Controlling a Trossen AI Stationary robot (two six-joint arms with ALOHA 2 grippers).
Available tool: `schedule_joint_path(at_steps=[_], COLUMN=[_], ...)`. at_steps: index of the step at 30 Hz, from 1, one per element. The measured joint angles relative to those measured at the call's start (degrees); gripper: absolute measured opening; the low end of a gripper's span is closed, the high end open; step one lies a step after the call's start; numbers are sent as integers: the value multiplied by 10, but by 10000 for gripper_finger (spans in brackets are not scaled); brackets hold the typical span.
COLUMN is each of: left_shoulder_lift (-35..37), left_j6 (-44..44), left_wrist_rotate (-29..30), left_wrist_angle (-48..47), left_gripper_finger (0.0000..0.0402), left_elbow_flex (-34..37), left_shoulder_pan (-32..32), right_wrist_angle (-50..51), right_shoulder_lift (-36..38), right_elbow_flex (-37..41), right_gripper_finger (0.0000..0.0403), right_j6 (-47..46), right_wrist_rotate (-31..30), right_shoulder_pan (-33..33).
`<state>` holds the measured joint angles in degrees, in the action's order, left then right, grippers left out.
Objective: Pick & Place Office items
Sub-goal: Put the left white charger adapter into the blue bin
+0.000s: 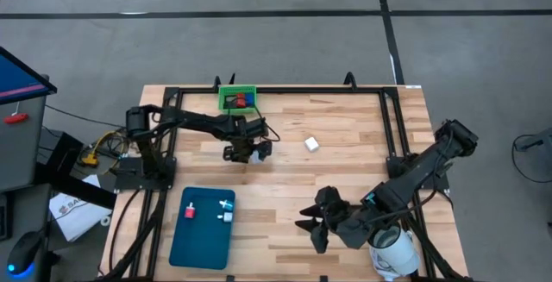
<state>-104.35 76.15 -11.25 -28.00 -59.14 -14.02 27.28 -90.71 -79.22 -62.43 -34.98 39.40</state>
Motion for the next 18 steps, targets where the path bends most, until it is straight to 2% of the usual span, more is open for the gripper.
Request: schedule_joint_path(at_steps=[6, 10, 15, 18], left_shoulder_lift=[-18, -17, -18, -18], left_j6=[39, 49, 44, 25], left_wrist_rotate=[0, 8, -5, -1], left_wrist_angle=[-8, -12, -17, -9], left_gripper_finger=[286, 241, 165, 155], left_elbow_flex=[-5, -3, -2, -3], left_shoulder_pan=[-7, -22, -31, -32], right_wrist_angle=[12, 15, 25, 28], right_shoulder_lift=[24, 36, 44, 45], right_elbow_flex=[0, 0, 0, 0], right_gripper_finger=[174, 174, 174, 174], right_j6=[25, 40, 46, 46], right_wrist_rotate=[0, -14, -26, -27], right_shoulder_pan=[13, 23, 26, 26])
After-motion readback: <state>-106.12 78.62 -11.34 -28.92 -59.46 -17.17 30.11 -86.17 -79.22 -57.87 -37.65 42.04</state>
